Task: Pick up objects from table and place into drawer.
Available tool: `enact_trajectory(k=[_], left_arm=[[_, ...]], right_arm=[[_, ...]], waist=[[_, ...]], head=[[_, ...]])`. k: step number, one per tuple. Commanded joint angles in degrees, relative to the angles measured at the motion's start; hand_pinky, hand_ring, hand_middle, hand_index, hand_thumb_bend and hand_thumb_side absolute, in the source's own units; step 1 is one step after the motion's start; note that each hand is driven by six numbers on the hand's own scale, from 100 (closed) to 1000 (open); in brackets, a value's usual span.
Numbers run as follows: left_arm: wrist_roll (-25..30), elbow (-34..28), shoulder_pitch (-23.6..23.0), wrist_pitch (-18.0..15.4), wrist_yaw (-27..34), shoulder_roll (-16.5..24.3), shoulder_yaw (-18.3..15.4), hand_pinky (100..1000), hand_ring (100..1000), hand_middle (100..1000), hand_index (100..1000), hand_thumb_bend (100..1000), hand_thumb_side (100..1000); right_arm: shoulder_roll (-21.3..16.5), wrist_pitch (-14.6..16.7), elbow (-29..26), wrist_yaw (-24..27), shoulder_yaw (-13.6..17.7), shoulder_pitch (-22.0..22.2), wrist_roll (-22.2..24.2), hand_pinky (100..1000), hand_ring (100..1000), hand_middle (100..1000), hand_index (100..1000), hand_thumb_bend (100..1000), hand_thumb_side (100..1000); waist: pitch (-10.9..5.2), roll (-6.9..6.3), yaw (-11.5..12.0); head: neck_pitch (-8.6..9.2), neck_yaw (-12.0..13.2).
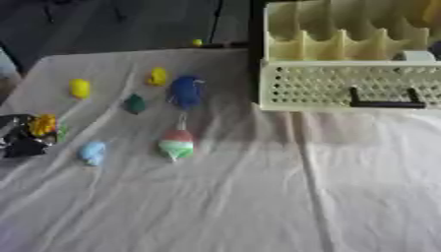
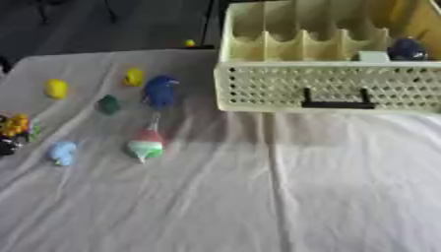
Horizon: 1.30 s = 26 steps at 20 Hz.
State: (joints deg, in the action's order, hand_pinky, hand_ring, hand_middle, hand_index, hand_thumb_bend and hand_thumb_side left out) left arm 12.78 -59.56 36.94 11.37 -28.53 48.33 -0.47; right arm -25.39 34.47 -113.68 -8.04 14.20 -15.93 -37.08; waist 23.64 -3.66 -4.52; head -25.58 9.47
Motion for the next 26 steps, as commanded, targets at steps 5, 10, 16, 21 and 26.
enact_trajectory(k=[5, 10, 16, 21, 26], left_arm=[[0.0, -3.5, 1.5, 0.7, -1.2, 2.5, -0.3, 568, 602, 527, 807, 100, 462], [-0.5, -4.7, 2.2, 1.2, -0.4, 2.9, -0.8, 566, 598, 520, 808, 100, 470], [0.4, -9.5, 5.2, 0.7, 2.5, 2.9, -0.3, 561, 591, 511, 810, 100, 488], [2.9, -17.8, 8.2, 0.4, 3.9, 2.1, 1.8, 563, 593, 510, 811, 100, 482], [6.2, -25.3, 11.8, 1.4, 4.1, 0.0, 4.4, 565, 595, 511, 811, 100, 474]], right_arm=[[-1.2, 1.9, -0.9, 0.9, 0.6, 0.1, -2.5, 401, 443, 409, 768, 100, 626], [-1.5, 1.5, -0.9, 1.2, 0.7, 0.2, -2.4, 401, 444, 411, 767, 100, 627], [-2.0, 1.1, -0.9, 1.6, 0.6, 0.6, -2.5, 399, 445, 412, 766, 100, 625], [-2.3, 0.9, -0.9, 2.1, 0.5, 1.0, -2.5, 398, 446, 412, 766, 100, 625], [-2.6, 0.5, -0.9, 2.7, 0.3, 1.2, -2.4, 397, 446, 413, 765, 100, 623]], waist=[[-2.50, -0.40, 0.4], [-3.25, -0.51, 0.6], [-4.47, -0.68, 0.9], [-5.50, -0.78, 0.8], [-6.42, -1.04, 0.4]], head=[[-0.56, 0.2], [-0.93, 0.1], [-1.94, -1.1], [-2.63, -2.6], [-3.15, -2.7]])
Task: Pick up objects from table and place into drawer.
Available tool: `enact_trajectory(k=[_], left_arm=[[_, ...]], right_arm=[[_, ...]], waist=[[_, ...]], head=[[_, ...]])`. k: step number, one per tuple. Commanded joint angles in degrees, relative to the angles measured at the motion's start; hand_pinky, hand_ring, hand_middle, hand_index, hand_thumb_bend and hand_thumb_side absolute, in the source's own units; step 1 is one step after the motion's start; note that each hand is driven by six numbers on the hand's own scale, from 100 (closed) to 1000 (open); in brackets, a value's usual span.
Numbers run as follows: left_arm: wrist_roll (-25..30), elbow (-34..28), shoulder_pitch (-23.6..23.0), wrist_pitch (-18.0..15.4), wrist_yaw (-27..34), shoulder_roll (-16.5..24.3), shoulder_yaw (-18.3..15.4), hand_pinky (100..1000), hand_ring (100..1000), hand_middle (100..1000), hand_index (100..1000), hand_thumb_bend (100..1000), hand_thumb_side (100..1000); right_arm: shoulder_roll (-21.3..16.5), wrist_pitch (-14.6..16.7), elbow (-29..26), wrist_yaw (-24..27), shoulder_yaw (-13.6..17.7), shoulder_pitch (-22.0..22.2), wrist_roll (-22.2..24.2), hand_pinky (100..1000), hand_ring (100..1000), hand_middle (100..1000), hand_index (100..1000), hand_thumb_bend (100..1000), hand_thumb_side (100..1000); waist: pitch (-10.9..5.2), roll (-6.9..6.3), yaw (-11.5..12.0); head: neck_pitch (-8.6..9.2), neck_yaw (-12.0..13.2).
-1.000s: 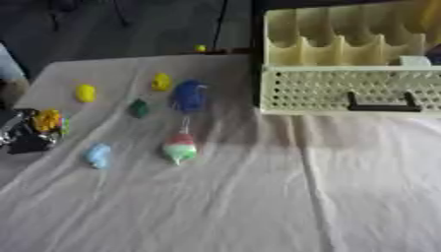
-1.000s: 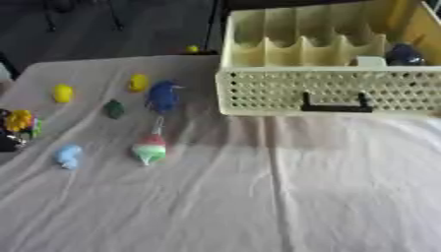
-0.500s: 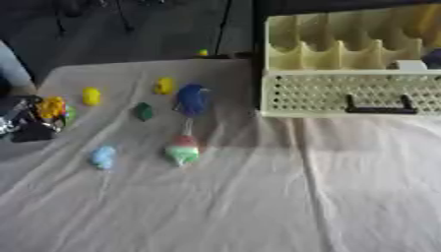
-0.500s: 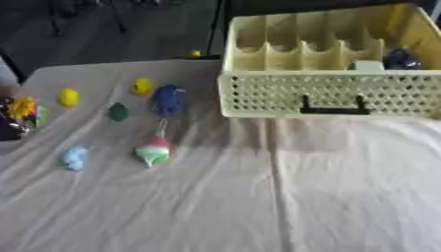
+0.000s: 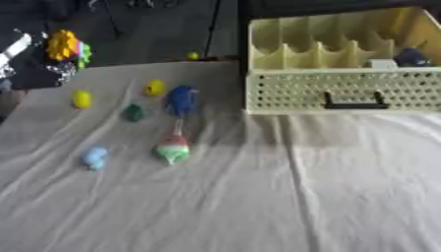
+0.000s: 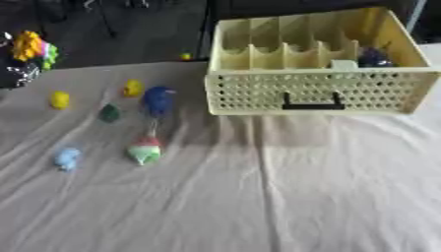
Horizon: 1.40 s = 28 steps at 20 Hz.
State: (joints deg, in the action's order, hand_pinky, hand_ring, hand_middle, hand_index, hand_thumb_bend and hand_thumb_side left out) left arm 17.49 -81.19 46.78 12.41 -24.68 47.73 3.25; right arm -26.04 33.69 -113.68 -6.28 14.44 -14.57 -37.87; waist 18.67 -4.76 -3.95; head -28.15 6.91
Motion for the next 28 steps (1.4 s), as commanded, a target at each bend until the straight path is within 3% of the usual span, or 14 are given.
enact_trajectory(k=[1, 13, 20, 28], left_arm=[[2.1, -4.4, 3.1, 0.6, 0.2, -0.1, 1.2, 565, 595, 511, 811, 100, 474], [6.7, -1.7, 15.6, 0.2, 0.5, -10.6, 6.0, 560, 588, 501, 809, 100, 511], [7.7, 1.8, 19.5, -0.7, 0.3, -16.2, 7.5, 558, 588, 498, 811, 100, 544], [8.2, 6.1, 21.2, -1.3, -0.8, -19.6, 8.3, 560, 594, 503, 815, 100, 557]], right_arm=[[-2.1, 1.2, -0.9, 1.1, 0.0, -0.2, -1.6, 397, 447, 413, 765, 100, 623], [-3.1, 0.6, -0.9, 4.0, -1.1, -1.2, 0.0, 394, 447, 413, 758, 100, 619], [-3.3, 0.2, -0.9, 5.7, -1.9, -2.6, 1.4, 395, 446, 412, 757, 100, 619], [-3.0, -0.5, -0.9, 6.9, -2.3, -3.9, 2.9, 396, 444, 410, 757, 100, 619]], waist=[[-1.69, -0.04, -0.3], [-3.44, -1.50, -3.4], [-3.45, -2.72, -5.7], [-2.69, -3.73, -7.1]], head=[[-0.68, -0.1], [-1.14, 1.4], [-0.83, 2.6], [-1.04, 3.1]])
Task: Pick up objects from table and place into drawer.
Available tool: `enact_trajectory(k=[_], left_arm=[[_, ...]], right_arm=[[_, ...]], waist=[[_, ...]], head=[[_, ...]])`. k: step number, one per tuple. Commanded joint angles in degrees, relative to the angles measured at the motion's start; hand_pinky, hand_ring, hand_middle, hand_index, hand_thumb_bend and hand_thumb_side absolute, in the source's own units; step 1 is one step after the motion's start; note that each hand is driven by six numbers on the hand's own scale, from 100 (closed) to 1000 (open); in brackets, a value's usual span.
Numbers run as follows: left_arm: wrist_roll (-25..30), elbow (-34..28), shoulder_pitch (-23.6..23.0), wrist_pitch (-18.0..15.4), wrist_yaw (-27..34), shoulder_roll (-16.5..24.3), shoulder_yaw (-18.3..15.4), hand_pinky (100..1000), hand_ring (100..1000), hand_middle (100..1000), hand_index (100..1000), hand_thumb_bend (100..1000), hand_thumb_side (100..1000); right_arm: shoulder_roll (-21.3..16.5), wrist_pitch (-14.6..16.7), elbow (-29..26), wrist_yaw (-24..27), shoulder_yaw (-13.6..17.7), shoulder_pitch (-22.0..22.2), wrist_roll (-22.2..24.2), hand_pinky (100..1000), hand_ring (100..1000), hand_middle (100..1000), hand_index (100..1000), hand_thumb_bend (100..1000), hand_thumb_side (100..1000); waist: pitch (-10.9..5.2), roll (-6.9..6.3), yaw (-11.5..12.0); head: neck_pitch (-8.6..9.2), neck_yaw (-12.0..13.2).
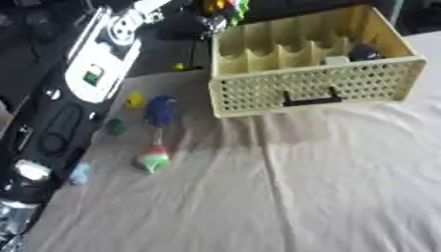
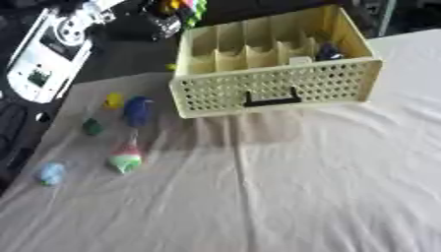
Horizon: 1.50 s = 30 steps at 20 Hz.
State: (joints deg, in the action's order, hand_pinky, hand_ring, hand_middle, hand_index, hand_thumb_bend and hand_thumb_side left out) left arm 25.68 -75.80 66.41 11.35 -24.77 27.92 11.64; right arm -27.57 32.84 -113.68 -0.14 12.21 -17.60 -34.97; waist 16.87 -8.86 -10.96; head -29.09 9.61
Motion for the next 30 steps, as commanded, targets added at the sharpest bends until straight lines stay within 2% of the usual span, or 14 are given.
enact_trajectory(k=[1, 6, 9, 11, 12, 13, 18, 21, 27, 30], left_arm=[[-0.1, 1.4, 1.6, -0.3, -1.4, 0.1, 0.0, 562, 600, 509, 818, 100, 547], [-0.8, 4.7, 1.1, -1.3, -5.1, -0.4, -0.3, 577, 639, 544, 839, 100, 554], [0.4, 5.4, 0.9, -2.4, -4.8, -0.8, -0.2, 633, 748, 657, 942, 100, 661], [1.4, 5.6, 0.8, -3.3, -4.3, -1.0, -0.2, 649, 775, 708, 973, 100, 710], [1.9, 5.6, 0.7, -3.7, -4.3, -1.1, -0.1, 656, 787, 737, 993, 116, 722], [2.1, 5.7, 0.7, -3.9, -4.6, -1.0, -0.1, 672, 807, 767, 1000, 151, 681], [0.0, 6.5, 0.5, -4.1, -10.8, -1.0, -0.3, 670, 813, 773, 1000, 161, 580], [-1.3, 7.7, 0.3, -4.2, -13.8, -1.2, -0.6, 668, 813, 773, 1000, 154, 573], [-2.6, 7.4, 0.3, -4.2, -13.3, -1.2, -1.4, 662, 806, 766, 1000, 131, 583], [-3.9, 4.7, 0.4, -3.8, -10.9, -1.3, -2.4, 653, 797, 755, 1000, 100, 625]], right_arm=[[-1.4, 0.3, -0.9, 0.9, -0.1, -1.0, 0.2, 396, 444, 409, 757, 100, 619], [-1.2, 0.2, -0.9, 1.5, -0.1, -1.5, 0.6, 397, 444, 409, 756, 100, 621], [-1.1, 0.0, -0.9, 1.6, 0.0, -1.6, 0.7, 397, 443, 408, 756, 100, 620], [-0.9, -0.1, -0.9, 1.6, 0.0, -1.8, 0.8, 397, 443, 408, 756, 100, 620], [-0.9, -0.1, -0.9, 1.6, 0.0, -1.8, 0.8, 397, 443, 408, 756, 100, 619], [-0.8, -0.1, -0.9, 1.6, 0.0, -1.9, 0.8, 397, 443, 408, 756, 100, 618], [-0.7, 0.1, -0.9, 1.7, 0.0, -2.1, 0.9, 398, 443, 407, 756, 100, 618], [-0.6, 0.1, -0.9, 1.7, 0.0, -2.2, 1.1, 398, 443, 407, 755, 100, 618], [-0.6, -0.3, -0.9, 1.6, 0.0, -1.9, 1.1, 399, 443, 407, 755, 100, 623], [-0.9, -0.4, -0.9, 1.7, -0.1, -1.8, 1.2, 401, 445, 409, 758, 100, 623]], waist=[[-0.81, 0.30, -0.2], [-0.50, 0.08, -0.7], [-0.26, -0.03, -0.9], [-0.09, -0.08, -1.0], [0.01, -0.10, -1.2], [0.08, -0.11, -1.3], [0.47, -0.27, -1.8], [0.60, -0.34, -2.0], [0.31, -0.39, -1.5], [-0.01, -0.14, -1.1]], head=[[-0.01, 0.5], [0.24, 0.6], [0.42, 0.6], [0.61, 0.6], [0.71, 0.6], [0.76, 0.6], [1.26, 0.9], [1.31, 1.2], [0.76, 1.0], [0.39, 0.7]])
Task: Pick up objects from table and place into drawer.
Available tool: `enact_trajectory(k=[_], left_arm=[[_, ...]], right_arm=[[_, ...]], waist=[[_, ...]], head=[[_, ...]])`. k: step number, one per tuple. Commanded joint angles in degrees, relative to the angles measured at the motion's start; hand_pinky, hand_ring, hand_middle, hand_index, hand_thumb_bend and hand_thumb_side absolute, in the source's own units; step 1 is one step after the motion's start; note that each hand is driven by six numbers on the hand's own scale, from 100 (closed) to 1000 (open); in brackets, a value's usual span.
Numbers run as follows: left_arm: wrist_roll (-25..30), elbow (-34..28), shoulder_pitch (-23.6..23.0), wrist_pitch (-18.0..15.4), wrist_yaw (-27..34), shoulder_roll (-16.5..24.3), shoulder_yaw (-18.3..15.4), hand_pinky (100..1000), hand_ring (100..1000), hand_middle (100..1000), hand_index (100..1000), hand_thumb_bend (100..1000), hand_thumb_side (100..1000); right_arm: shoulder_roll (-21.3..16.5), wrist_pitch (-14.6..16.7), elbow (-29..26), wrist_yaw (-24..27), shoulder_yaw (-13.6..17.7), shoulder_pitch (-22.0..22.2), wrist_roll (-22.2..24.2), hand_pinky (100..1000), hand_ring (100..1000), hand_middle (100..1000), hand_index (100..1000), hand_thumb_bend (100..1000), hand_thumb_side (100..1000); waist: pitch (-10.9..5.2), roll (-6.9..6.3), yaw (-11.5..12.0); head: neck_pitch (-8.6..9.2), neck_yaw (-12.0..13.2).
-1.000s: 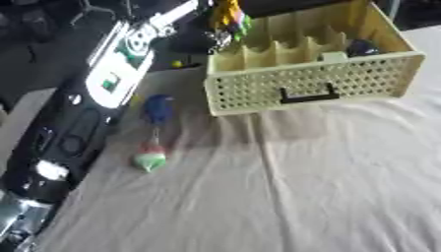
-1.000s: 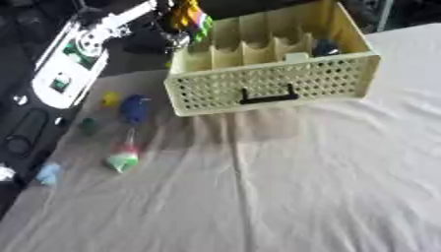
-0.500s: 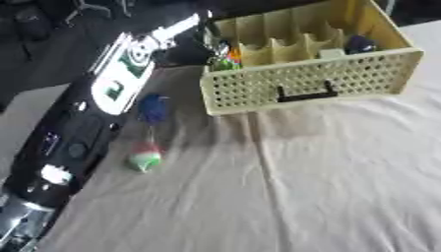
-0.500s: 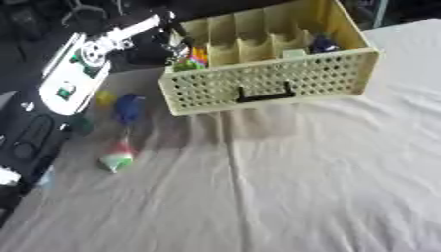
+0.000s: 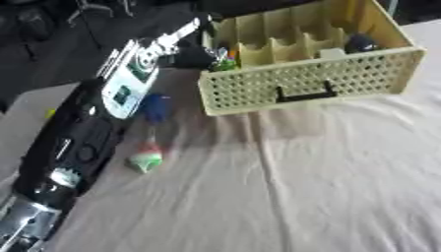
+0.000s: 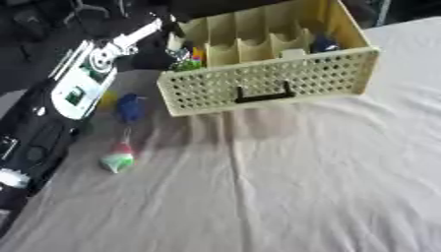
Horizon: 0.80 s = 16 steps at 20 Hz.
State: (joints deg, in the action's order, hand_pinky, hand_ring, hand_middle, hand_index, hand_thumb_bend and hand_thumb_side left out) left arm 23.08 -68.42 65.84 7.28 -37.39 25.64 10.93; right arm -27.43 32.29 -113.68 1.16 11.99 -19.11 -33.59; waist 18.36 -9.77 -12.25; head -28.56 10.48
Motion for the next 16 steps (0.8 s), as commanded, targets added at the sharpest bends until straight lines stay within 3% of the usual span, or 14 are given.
enact_trajectory(k=[1, 6, 10, 14, 16], left_arm=[[-2.3, -4.2, 0.9, 0.7, 3.0, 1.1, -2.2, 651, 792, 749, 1000, 100, 659], [-13.5, -14.5, 1.4, 3.3, 15.6, 2.2, -5.5, 637, 768, 705, 989, 100, 832], [-21.0, -21.1, 1.2, 4.5, 27.5, 3.8, -6.3, 626, 760, 694, 971, 100, 823], [-26.2, -29.4, -1.4, 5.3, 32.6, 7.0, -7.5, 623, 755, 695, 959, 100, 807], [-28.4, -34.8, -4.5, 5.6, 34.1, 8.8, -8.5, 626, 756, 699, 959, 100, 826]], right_arm=[[-1.3, 0.3, -0.9, 0.5, 0.1, -0.2, -0.1, 401, 448, 412, 759, 100, 625], [-3.1, 1.2, -0.9, 1.0, -0.1, 0.3, -0.2, 398, 449, 413, 758, 100, 620], [-3.2, 0.7, -0.9, 1.3, -0.3, 0.8, 0.0, 402, 450, 414, 759, 100, 627], [-5.3, -0.4, -0.9, 0.8, -0.7, 1.5, 2.2, 407, 452, 412, 764, 100, 637], [-7.6, -1.7, -0.9, -0.2, -1.1, 1.9, 5.5, 408, 448, 408, 758, 100, 697]], waist=[[-1.62, 0.91, 0.4], [-2.45, 1.70, 1.6], [-2.98, 2.37, 2.7], [-3.39, 3.51, 4.3], [-3.48, 4.25, 5.0]], head=[[-0.34, -0.4], [-1.36, -1.5], [-2.00, -2.3], [-2.66, -3.7], [-3.03, -4.6]])
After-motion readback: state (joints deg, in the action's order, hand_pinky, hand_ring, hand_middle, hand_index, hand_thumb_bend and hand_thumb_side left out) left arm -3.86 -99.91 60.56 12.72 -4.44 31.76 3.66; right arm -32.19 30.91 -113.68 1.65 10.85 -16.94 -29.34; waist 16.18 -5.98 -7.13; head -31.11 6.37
